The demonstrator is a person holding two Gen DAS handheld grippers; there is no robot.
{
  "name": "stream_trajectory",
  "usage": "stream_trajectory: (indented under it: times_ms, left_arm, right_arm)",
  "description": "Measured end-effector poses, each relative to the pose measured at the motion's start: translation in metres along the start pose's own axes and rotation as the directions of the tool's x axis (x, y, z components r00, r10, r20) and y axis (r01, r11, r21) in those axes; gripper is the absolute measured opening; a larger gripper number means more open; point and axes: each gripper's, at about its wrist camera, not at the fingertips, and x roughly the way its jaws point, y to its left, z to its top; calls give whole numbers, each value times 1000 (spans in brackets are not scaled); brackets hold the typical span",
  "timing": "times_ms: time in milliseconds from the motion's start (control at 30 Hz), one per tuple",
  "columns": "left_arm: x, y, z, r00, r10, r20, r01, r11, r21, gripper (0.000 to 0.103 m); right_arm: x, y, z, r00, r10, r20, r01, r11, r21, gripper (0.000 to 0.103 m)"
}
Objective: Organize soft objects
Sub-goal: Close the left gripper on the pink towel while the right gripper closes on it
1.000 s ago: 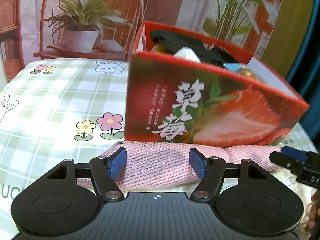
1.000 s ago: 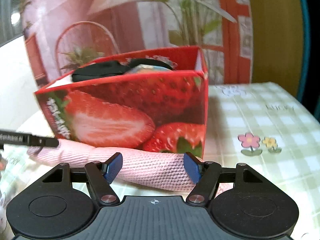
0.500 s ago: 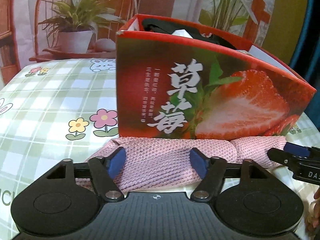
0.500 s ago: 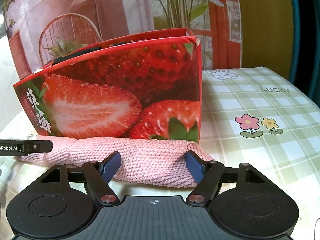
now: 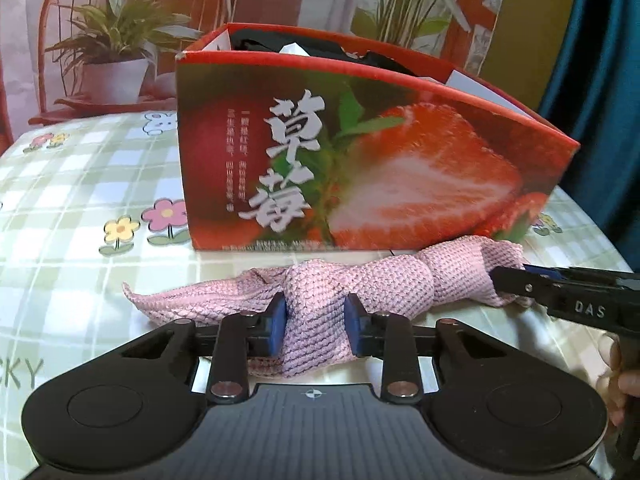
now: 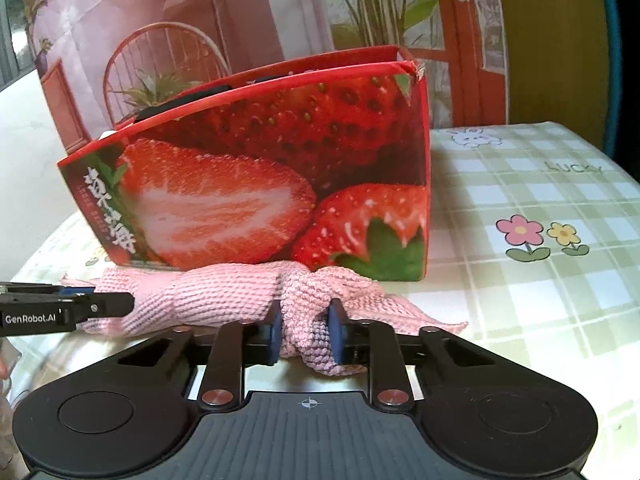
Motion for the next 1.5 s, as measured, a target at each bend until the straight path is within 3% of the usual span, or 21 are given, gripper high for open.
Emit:
stream_trajectory:
  times_ms: [133,567,933,1500]
  left_arm:
    - [-10,3,-10,1000,-27,-3,27,999,-25,33]
    - [-36,-9,-42,1000,-12,22,12,1000,10,35]
    - [-38,-5,-48,999,-22,48,22,1000,0,35]
    - [-39,-5,-51,998,-23,61,23,1000,3,35]
  right_arm:
    - [-7,-9,-1,999,42,-23,-41,998,41,18]
    - [-43,5,-34,999,30,-19,-31,998,-63,18]
    - [-44,9,-37,1000,22,5,-21,992,-121,19]
    - [-42,9,-37,999,31,7,-30,993,-112,20]
